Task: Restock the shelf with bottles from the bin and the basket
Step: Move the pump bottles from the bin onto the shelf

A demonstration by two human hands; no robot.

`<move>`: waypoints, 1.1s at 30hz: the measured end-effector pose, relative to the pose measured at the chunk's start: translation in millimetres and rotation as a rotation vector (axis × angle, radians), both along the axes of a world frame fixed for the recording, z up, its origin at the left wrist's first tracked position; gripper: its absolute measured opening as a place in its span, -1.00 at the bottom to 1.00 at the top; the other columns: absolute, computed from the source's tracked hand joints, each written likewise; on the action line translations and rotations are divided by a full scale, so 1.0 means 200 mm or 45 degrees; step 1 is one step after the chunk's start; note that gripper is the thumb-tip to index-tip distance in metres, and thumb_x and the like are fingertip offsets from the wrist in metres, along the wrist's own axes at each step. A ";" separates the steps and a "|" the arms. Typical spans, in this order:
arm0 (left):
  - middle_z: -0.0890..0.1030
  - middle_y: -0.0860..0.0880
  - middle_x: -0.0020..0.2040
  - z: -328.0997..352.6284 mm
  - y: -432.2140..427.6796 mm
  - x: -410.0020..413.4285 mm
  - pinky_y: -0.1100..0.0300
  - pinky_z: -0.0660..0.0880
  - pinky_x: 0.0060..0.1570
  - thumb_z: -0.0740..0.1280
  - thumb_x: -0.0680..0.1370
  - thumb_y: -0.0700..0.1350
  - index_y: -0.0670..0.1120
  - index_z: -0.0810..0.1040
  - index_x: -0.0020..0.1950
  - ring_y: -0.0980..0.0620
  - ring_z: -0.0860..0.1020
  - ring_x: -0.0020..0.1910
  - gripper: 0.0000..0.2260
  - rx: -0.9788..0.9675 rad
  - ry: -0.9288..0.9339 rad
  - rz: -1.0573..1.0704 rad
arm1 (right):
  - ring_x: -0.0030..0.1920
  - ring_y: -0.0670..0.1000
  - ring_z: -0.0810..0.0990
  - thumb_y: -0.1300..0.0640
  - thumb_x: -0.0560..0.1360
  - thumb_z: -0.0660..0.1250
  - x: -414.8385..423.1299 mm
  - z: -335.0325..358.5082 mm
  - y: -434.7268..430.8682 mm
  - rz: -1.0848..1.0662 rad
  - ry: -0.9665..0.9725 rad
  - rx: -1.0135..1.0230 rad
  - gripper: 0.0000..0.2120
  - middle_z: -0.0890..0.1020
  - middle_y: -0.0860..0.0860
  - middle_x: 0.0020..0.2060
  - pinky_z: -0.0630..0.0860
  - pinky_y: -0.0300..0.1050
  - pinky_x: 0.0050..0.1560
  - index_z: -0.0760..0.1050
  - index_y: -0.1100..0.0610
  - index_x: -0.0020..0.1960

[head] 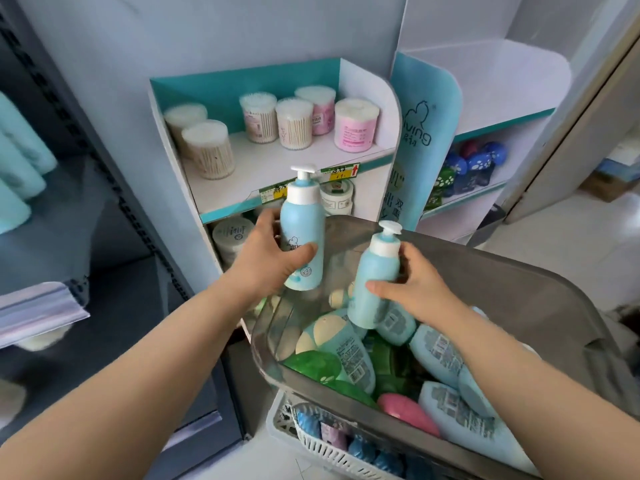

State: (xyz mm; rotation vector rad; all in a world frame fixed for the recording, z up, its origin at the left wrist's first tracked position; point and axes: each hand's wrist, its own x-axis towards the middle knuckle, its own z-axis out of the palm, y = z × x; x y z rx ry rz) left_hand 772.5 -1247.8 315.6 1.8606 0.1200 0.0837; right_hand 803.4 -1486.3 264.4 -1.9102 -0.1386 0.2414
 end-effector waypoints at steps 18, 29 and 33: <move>0.59 0.13 -0.02 0.44 1.04 -0.66 0.30 0.52 -0.09 0.50 0.40 -0.11 0.05 0.40 0.20 0.19 0.57 -0.07 -0.56 0.236 -0.410 0.742 | 0.10 0.05 0.57 0.25 0.21 0.48 -0.10 0.66 1.24 0.850 -0.095 0.712 -0.36 0.62 0.07 0.06 0.52 0.01 0.12 0.41 0.02 0.25; 0.52 0.22 0.00 0.34 1.55 -0.80 0.21 0.48 0.00 0.52 0.38 -0.07 0.11 0.33 0.19 0.18 0.53 0.02 -0.49 0.331 -0.257 0.897 | 0.09 -0.12 0.57 0.45 0.38 0.40 -0.17 0.66 1.93 1.013 -0.233 0.404 -0.45 0.59 -0.07 0.11 0.48 -0.11 0.16 0.39 0.05 0.26; 0.48 0.25 0.01 0.30 1.60 -0.79 0.33 0.44 -0.07 0.51 0.39 -0.05 0.14 0.29 0.19 0.28 0.50 0.00 -0.49 0.335 -0.284 0.821 | 0.23 -0.08 0.53 0.28 0.30 0.41 -0.18 0.63 2.00 0.998 -0.201 0.396 -0.31 0.54 -0.04 0.25 0.47 -0.13 0.25 0.30 0.12 0.40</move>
